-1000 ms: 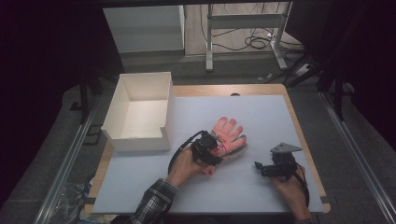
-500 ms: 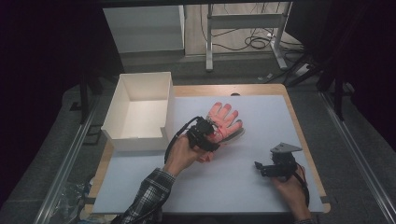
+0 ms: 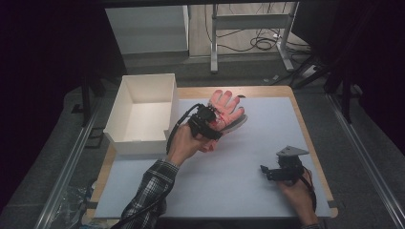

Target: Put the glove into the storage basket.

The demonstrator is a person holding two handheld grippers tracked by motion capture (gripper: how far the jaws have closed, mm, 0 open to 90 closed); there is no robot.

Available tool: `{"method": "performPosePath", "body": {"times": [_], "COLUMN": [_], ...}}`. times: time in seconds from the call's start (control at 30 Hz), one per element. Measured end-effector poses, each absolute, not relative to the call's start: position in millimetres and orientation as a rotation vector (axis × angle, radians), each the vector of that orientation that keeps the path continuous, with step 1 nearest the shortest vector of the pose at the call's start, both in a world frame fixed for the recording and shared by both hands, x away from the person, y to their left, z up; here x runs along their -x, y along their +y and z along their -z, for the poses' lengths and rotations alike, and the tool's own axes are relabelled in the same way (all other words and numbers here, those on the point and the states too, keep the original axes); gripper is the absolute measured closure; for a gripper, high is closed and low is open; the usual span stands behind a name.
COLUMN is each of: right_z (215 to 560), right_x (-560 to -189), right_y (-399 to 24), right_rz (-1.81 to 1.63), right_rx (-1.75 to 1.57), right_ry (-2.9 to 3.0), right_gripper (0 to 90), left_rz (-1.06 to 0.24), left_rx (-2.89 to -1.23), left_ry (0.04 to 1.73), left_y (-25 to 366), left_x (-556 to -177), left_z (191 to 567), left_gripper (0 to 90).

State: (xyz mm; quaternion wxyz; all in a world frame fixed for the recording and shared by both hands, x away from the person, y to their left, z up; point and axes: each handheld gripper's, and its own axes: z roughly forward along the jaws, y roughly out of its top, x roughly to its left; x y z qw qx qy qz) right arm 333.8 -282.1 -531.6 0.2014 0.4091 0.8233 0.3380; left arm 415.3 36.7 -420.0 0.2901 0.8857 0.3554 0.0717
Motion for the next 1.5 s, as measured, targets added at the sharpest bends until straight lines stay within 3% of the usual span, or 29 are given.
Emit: {"method": "performPosePath", "body": {"times": [0.83, 1.5], "right_z": [531.7, 531.7], "right_x": [-333.8, -333.8], "right_y": [-282.1, -282.0], "right_rz": [-0.944, -0.944], "right_rx": [-1.142, -1.142], "right_ry": [2.300, 2.299], "right_gripper": [12.0, 12.0], "left_rz": [-0.291, -0.452], "left_rx": [-2.263, -2.139], "left_ry": [1.122, 1.363], "left_y": [86.7, 168.9], "left_x": [-445.7, -451.5], "left_z": [362.9, 333.2], "left_gripper": [48.5, 47.8]}}
